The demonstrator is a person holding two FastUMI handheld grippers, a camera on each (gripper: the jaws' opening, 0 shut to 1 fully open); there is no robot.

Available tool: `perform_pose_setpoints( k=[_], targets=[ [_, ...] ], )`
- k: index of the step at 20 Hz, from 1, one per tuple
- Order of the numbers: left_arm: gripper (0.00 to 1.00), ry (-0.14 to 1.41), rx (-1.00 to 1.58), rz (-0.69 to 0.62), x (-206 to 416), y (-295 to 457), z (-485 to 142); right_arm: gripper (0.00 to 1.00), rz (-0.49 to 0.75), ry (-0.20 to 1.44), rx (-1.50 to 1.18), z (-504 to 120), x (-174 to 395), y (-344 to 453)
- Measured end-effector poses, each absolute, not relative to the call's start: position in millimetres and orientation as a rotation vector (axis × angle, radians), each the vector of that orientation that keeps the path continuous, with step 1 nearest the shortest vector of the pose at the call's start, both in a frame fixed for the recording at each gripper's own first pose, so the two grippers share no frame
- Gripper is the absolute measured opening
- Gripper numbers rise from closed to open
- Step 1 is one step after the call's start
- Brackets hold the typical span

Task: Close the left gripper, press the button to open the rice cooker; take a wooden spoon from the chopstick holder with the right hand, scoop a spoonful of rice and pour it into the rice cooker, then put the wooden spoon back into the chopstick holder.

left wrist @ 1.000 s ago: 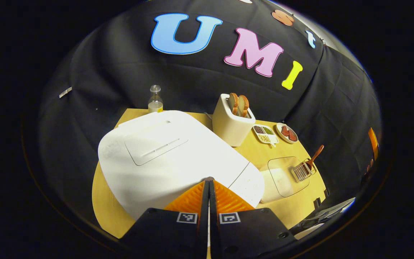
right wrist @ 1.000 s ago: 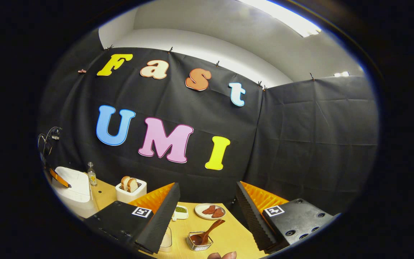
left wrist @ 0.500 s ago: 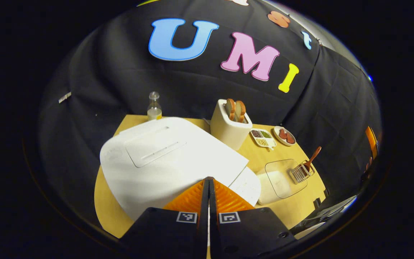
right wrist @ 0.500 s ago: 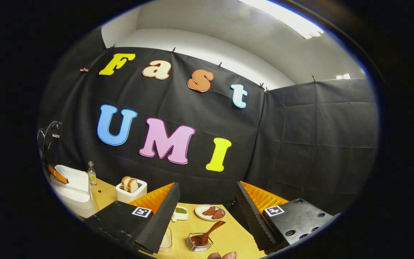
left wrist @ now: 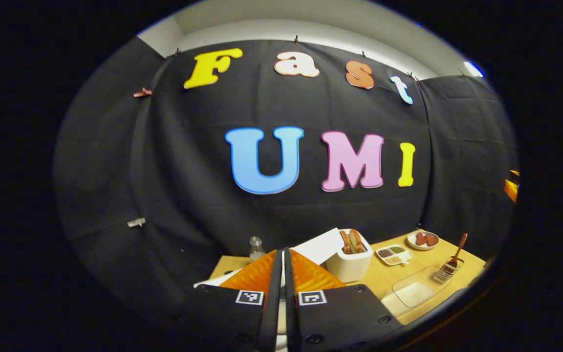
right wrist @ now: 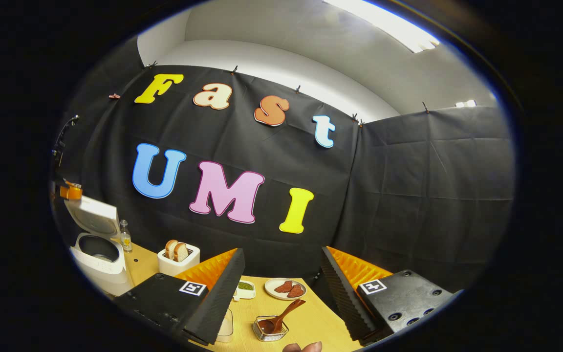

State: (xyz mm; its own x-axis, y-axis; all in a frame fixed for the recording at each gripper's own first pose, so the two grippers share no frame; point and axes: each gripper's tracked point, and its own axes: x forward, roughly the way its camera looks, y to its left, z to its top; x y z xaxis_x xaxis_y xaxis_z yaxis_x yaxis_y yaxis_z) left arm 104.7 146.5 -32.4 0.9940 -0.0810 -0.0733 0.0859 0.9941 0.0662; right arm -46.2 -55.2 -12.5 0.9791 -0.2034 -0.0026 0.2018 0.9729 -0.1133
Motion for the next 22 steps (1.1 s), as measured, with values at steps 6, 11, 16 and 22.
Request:
perform_pose_setpoints(
  k=[6, 11, 16, 22],
  targets=[
    [0.89, -0.062, 0.053, 0.053, 74, 137, 7, 0.97, -0.161, 0.044, -0.076, -29, -46, -71],
    [0.96, -0.067, 0.009, 0.094, 53, 97, 9, 0.97, -0.111, 0.132, 0.032, -76, -35, -107],
    [0.96, -0.04, 0.009, 0.114, 42, 56, 2, 0.98, -0.04, 0.27, 0.137, -154, -16, -137],
    [0.96, -0.003, 0.015, 0.134, 39, 14, -7, 0.97, 0.061, 0.434, 0.273, -250, 17, -148]
  ],
)
